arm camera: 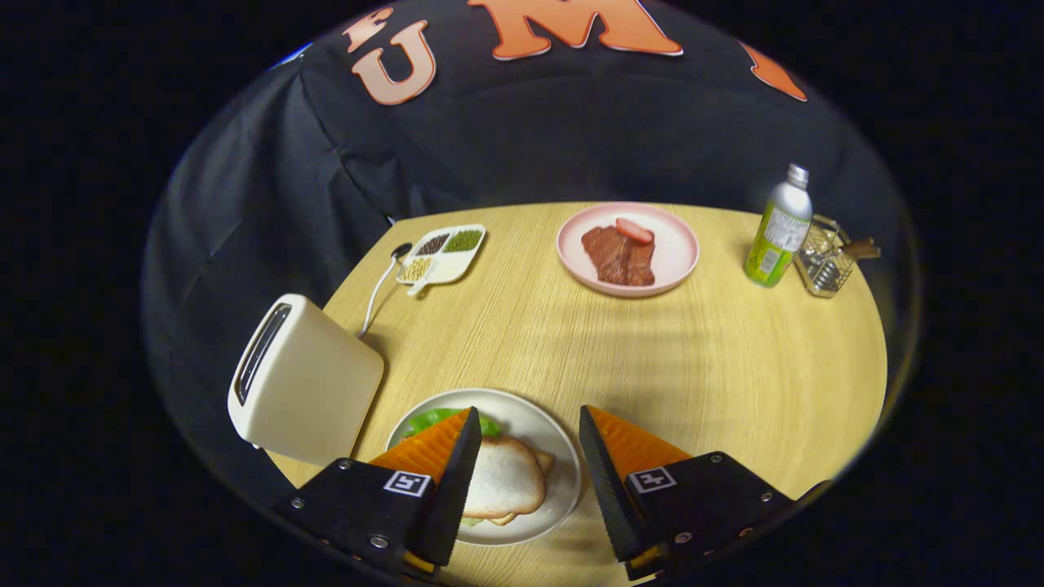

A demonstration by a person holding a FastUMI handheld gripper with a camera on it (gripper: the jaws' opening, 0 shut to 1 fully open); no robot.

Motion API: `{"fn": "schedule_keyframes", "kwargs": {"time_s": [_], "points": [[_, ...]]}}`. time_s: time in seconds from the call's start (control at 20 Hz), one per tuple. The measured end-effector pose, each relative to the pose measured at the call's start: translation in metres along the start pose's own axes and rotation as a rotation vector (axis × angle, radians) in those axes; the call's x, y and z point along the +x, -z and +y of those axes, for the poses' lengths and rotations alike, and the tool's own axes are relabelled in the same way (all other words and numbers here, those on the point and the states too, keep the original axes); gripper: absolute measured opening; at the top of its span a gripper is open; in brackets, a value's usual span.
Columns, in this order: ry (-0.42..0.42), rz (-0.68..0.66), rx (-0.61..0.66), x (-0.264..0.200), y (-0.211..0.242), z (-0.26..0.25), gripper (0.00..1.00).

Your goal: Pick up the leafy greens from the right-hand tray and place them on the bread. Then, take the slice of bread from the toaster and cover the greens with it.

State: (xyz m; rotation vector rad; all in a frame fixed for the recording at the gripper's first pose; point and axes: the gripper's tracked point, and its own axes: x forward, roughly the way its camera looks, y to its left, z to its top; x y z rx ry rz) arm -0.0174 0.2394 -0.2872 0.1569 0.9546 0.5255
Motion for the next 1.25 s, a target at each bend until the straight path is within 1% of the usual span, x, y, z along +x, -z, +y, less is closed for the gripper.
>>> {"fn": "schedule_keyframes", "kwargs": {"time_s": [0.05, 0.15, 0.45, 0.6, 0.65, 0.8, 0.9, 1.05, 1.25], "points": [[0.011, -0.045, -0.008, -0.011, -0.015, -0.002, 0.75], [0.007, -0.128, -0.031, -0.039, -0.044, 0.0, 0.79], [0.059, -0.464, -0.157, -0.149, -0.147, 0.007, 0.8], [0.106, -0.647, -0.193, -0.212, -0.194, 0.012, 0.89], [0.12, -0.708, -0.194, -0.232, -0.208, 0.013, 0.89], [0.159, -0.854, -0.194, -0.285, -0.235, 0.011, 0.91], [0.207, -0.932, -0.208, -0.31, -0.248, 0.007, 0.93], [0.27, -1.015, -0.203, -0.347, -0.257, -0.001, 0.95], [0.309, -1.086, -0.2, -0.374, -0.259, -0.01, 0.96]]}}
